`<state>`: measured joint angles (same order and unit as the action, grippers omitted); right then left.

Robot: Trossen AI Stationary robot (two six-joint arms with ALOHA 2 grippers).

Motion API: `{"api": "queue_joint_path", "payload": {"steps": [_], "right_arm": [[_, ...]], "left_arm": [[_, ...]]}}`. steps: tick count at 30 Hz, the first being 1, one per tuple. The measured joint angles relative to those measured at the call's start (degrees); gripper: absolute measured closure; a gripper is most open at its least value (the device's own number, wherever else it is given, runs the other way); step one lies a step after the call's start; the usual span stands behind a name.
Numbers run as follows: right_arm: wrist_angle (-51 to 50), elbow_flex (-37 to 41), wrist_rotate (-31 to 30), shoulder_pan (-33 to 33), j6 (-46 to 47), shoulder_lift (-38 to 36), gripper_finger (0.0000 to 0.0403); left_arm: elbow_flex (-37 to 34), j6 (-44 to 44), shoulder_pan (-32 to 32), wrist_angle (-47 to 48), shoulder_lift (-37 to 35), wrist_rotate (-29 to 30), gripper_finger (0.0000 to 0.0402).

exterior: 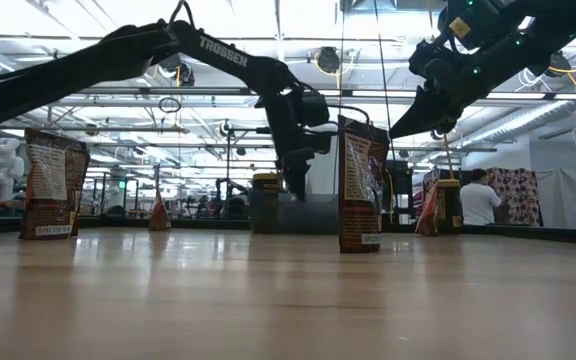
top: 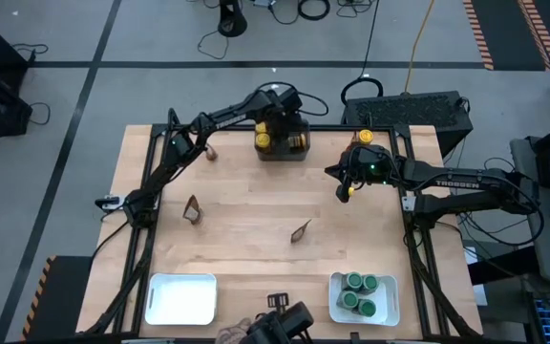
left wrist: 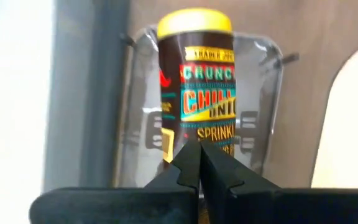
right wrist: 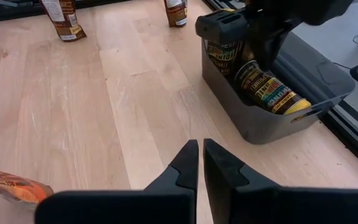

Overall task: Sort spices by type
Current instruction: Put the bottom left yellow seasoning bottle into the gray bin

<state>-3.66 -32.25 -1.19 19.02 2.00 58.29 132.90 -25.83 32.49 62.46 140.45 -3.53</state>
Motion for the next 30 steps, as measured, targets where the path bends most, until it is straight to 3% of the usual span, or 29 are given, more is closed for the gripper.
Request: {"api": "queue_joint_path", "payload": {"steps": [7, 10, 16, 20, 30], "right_arm": [[0.0, 0.0, 0.0, 0.0, -0.1, 0.0, 0.0397], [0.0, 0.0, 0.0, 0.0, -0.1, 0.0, 0.0397], [0.0, 0.0, 0.0, 0.0, -0.7, 0.0, 0.0397], [0.0, 0.0, 0.0, 0.0, -1.2, 0.0, 0.0397], [-0.1, 0.0, 0.0, 0.0, -1.4, 0.0, 0.0397]], "left_arm": [[0.0, -0.8, -1.2, -1.2, -0.6, 0.4, 0.0376], [0.0, -2.1, -1.8, -0.9, -0.6, 1.1, 0.0342], [0.0, -3.6, -2.9, 2.0, -0.6, 9.4, 0.0247], [0.0, -2.9, -2.9, 6.5, -0.6, 9.6, 0.0196], [-0.1, -2.7, -1.1, 4.4, -0.6, 8.3, 0.0138]]}}
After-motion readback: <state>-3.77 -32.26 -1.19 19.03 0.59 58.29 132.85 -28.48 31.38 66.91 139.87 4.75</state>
